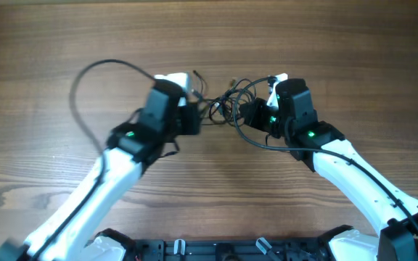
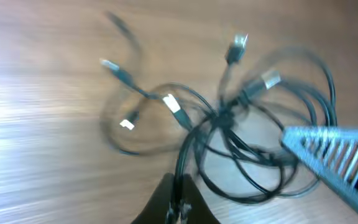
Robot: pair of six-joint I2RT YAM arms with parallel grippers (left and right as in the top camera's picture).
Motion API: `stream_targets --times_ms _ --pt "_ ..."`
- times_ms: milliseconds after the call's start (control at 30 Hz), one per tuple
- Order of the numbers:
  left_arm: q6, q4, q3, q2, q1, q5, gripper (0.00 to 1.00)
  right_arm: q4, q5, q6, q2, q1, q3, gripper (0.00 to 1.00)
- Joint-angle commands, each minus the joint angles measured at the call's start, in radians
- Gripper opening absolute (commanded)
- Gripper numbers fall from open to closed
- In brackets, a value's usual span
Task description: Untangle cables
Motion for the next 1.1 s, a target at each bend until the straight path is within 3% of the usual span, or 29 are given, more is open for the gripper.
stream_targets --times_ms 0,200,367,467,533,567,600,700,900,1067 --pt "-0.003 -0.065 0.005 -0.139 0.095 -0.154 0.04 -0.011 0.076 -0.104 -0.016 -0.004 0.000 0.04" --pt "-0.123 -0.159 0.005 -0.226 0.236 -0.243 0.04 -0.135 0.222 -0.118 -0.028 -0.048 0.003 0.04" --pt "-0.238 -0.209 0.005 -0.219 0.357 -0.278 0.04 -0.246 0.210 -0.302 -0.122 -0.131 0.010 0.06" --pt "-0.264 -0.184 0.005 -0.216 0.394 -0.108 0.04 -0.218 0.035 -0.304 -0.180 -0.154 0.010 0.06" --pt "-0.191 -0.144 0.005 -0.204 0.388 0.108 0.15 -0.164 -0.076 -0.308 -0.183 -0.152 0.010 0.06" --pt "-0.099 -0.116 0.005 -0.189 0.373 0.265 0.29 -0.140 -0.108 -0.299 -0.179 -0.152 0.010 0.05" --pt "-0.019 -0.098 0.005 -0.173 0.356 0.385 0.50 -0.127 -0.115 -0.250 -0.174 -0.152 0.010 0.05" --pt "0.143 -0.084 0.005 -0.108 0.280 0.621 0.75 -0.146 -0.108 -0.042 -0.166 -0.152 0.010 0.04" --pt "0.294 -0.063 0.005 0.050 0.085 0.625 0.77 -0.166 -0.150 0.096 -0.166 -0.153 0.010 0.05" --pt "0.297 0.003 0.005 0.127 -0.037 0.529 0.87 -0.175 -0.141 0.109 -0.166 -0.153 0.010 0.15"
